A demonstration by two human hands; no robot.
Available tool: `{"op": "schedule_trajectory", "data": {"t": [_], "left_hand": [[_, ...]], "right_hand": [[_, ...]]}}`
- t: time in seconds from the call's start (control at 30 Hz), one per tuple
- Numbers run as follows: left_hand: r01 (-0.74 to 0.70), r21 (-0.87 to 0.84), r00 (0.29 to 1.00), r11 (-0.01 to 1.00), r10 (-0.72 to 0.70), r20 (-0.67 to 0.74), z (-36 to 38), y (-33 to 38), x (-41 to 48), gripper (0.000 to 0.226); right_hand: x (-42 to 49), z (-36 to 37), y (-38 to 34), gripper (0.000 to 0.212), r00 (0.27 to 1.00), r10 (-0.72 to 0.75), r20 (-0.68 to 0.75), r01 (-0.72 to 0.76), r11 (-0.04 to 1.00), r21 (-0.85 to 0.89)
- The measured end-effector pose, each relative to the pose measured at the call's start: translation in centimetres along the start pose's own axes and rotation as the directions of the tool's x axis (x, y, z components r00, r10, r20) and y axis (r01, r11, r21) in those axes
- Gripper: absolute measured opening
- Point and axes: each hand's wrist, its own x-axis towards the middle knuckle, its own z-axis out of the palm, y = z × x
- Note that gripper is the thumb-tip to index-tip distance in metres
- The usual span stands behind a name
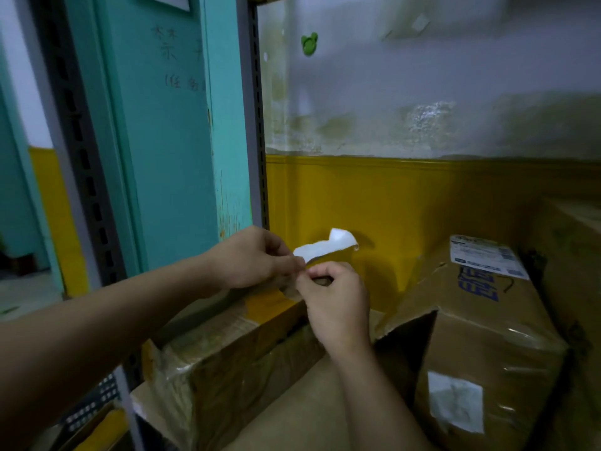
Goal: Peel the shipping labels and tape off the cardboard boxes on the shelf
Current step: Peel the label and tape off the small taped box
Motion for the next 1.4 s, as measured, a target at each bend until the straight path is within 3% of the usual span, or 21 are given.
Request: {"op": "schedule_trajectory", "data": {"t": [0.47, 0.7, 1.1, 1.4], "left_hand": [[-0.174, 0.171, 0.982, 0.97, 0.184, -0.049, 0.0, 0.2, 1.2, 0.012], [-0.217, 0.073, 0.975, 0.973, 0.219, -0.027, 0.1, -1.1, 1.2, 0.002], [-0.234, 0.058, 0.952, 0.97, 0.241, -0.189, 2.0, -2.2, 0.5, 0.008], [-0.216, -0.001, 0.967, 0.976, 0.214, -0.137, 2.0, -2.1, 0.5, 0.011]], "right_hand": [[0.0, -0.1, 0.0, 0.009, 0.999, -0.043, 0.008, 0.043, 0.999, -0.004], [-0.1, 0.2, 0.1, 0.005, 0.999, -0.037, -0.01, 0.037, 0.999, -0.002], [-0.2, 0.3, -0.1, 0.004, 0.997, -0.06, -0.043, 0.054, 0.991, -0.122], [-0.6, 0.4, -0.3, 0.006, 0.998, -0.055, -0.041, 0.048, 0.985, -0.163]]}}
